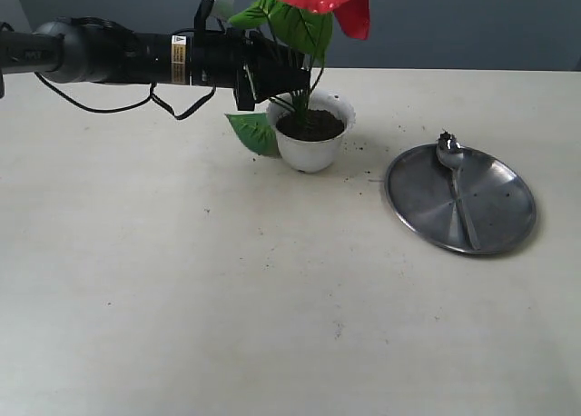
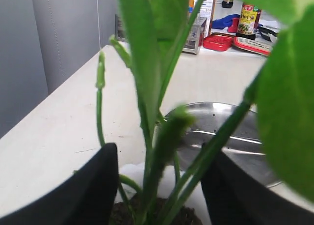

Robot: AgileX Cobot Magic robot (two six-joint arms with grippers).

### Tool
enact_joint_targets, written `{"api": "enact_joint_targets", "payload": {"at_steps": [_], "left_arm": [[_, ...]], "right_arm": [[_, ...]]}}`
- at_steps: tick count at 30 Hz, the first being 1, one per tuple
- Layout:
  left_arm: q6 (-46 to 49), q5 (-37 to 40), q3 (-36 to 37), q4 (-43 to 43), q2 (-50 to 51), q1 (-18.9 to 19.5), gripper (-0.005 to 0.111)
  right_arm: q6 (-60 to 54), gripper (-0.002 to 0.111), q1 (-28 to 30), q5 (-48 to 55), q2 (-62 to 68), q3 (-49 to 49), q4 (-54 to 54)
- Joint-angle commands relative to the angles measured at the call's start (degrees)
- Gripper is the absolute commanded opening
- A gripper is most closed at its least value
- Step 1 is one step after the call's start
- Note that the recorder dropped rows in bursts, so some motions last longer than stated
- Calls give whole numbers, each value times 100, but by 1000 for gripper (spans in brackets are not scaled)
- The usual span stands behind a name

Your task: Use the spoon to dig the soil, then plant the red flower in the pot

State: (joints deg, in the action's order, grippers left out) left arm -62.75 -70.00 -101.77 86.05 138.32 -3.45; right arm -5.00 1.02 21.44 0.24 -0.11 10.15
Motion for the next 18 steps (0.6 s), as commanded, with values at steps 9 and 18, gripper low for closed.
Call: {"api": "enact_joint_targets", "payload": {"at_steps": [9,18], "left_arm": [[-137,4,12,132,-105,184,50],[-284,4,12,309,-263,357,50]], "right_arm": [[-17,0,21,-61,-24,11,6],[-17,0,21,-48,-24,11,6]]}}
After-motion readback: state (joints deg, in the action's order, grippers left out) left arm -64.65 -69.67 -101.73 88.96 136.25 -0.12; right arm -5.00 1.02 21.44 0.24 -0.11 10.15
